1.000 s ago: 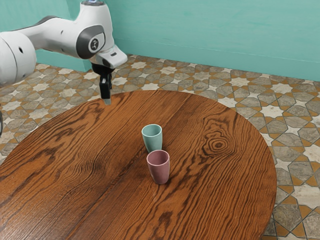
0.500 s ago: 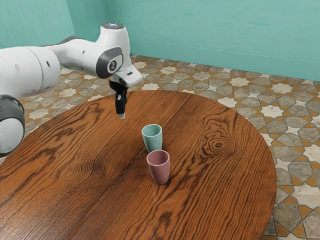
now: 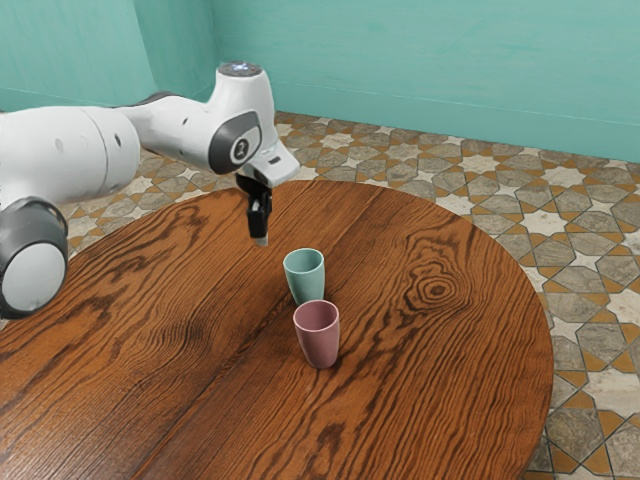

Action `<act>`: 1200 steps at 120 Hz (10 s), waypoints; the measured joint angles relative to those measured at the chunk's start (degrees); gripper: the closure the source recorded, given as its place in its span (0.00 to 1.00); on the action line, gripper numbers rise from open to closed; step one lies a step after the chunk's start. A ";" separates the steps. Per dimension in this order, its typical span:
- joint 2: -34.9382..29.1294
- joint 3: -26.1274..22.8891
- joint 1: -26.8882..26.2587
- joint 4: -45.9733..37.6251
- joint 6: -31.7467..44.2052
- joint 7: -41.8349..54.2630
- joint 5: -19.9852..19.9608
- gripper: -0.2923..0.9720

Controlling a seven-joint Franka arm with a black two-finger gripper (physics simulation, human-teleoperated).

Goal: Place the left cup onto the right cup

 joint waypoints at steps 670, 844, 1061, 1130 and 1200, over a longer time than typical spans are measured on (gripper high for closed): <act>-14.82 -0.09 -10.82 -10.00 -9.25 -3.81 -7.35 0.85; -10.98 0.17 -12.28 -6.11 -12.84 -6.67 -1.24 0.85; -6.87 0.35 -14.07 -2.61 -12.36 -6.55 -1.82 0.85; -6.87 0.35 -14.06 -3.17 -12.41 -6.79 -2.20 0.84; -7.08 0.35 -14.01 -3.48 -12.69 -6.77 -2.55 0.28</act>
